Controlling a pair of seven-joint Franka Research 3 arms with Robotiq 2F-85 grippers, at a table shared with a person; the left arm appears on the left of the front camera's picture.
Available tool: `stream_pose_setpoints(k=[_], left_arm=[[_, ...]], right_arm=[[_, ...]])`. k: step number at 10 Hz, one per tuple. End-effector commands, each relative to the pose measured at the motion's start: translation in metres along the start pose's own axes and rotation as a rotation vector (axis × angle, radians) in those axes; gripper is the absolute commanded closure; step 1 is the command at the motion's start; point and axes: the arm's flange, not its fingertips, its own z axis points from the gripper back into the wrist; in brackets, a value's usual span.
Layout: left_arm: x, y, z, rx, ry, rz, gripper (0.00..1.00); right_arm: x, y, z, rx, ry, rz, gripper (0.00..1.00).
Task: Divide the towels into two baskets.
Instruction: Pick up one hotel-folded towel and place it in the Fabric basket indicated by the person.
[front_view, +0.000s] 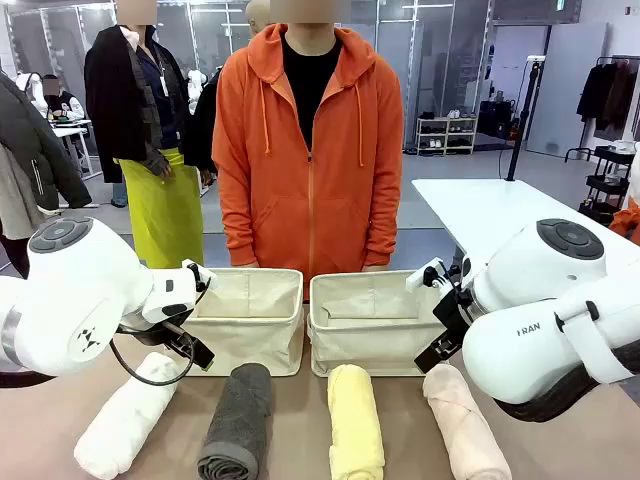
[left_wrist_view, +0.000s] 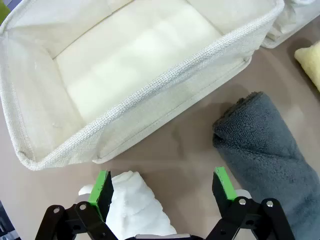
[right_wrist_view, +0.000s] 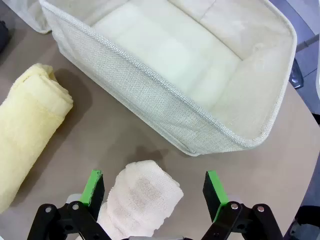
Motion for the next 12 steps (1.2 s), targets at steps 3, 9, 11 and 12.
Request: stream_pose_setpoints(k=[3,9,11,12], left_arm=[[0.0001,-0.0002,0.0000,0.000,0.000,0.000,0.00],[0.0001,-0.0002,0.0000,0.000,0.000,0.000,0.00],[0.0001,-0.0002,0.0000,0.000,0.000,0.000,0.00],[0.0001,-0.0005,0.0000,0.000,0.000,-0.001,0.00]], right_arm=[[0.0000,0.0000,0.0000,0.000,0.000,0.000,0.00],[0.0000,0.0000,0.0000,0.000,0.000,0.000,0.00],[0.0000,0.0000,0.0000,0.000,0.000,0.000,0.00],[-0.0002,-0.0007,0.0000,-0.001,0.000,0.000,0.00]])
